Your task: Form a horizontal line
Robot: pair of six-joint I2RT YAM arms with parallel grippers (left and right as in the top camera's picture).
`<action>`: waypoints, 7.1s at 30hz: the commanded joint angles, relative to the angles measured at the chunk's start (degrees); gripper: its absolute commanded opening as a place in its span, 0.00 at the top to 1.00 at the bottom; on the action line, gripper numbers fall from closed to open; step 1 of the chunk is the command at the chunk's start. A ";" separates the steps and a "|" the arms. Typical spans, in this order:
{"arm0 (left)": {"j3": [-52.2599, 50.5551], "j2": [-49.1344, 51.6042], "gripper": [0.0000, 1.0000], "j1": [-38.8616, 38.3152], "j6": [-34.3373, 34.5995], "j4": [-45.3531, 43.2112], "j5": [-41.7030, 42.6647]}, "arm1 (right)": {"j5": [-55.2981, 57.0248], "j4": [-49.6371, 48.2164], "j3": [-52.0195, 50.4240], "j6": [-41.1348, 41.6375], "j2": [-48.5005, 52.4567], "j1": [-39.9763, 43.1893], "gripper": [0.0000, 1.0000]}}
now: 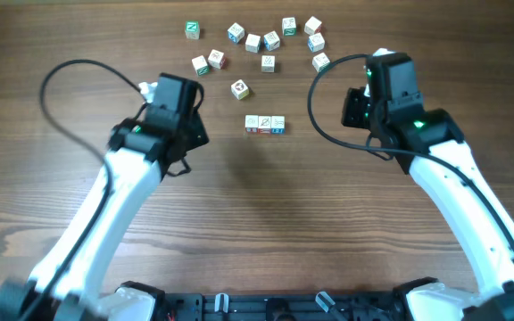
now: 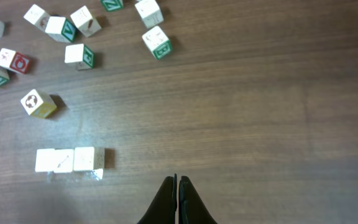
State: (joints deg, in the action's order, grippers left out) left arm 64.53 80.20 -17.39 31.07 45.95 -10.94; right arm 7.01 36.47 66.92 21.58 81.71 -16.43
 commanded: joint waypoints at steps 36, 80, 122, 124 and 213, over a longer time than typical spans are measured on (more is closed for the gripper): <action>0.02 -34.51 0.83 0.31 -0.68 19.50 -30.01 | 7.19 3.02 1.01 2.56 -24.09 0.02 0.95; 0.02 -36.76 0.00 0.31 14.82 45.83 -30.88 | 9.73 18.12 1.01 2.58 -37.07 0.00 0.00; 0.02 -36.76 0.00 0.31 14.82 45.83 -30.88 | 9.64 1.36 -20.00 5.11 -74.73 9.73 0.00; 0.02 -36.76 0.00 0.31 14.82 45.83 -30.88 | 9.27 -8.52 -26.91 10.51 -77.72 11.80 0.00; -31.69 -70.07 0.00 15.78 -8.41 -10.40 3.76 | -9.46 -36.57 -66.62 -7.65 -81.44 21.16 0.00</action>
State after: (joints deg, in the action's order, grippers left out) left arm 38.74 14.20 -3.42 25.41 39.48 -14.52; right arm -1.50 0.03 0.34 14.83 0.93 4.45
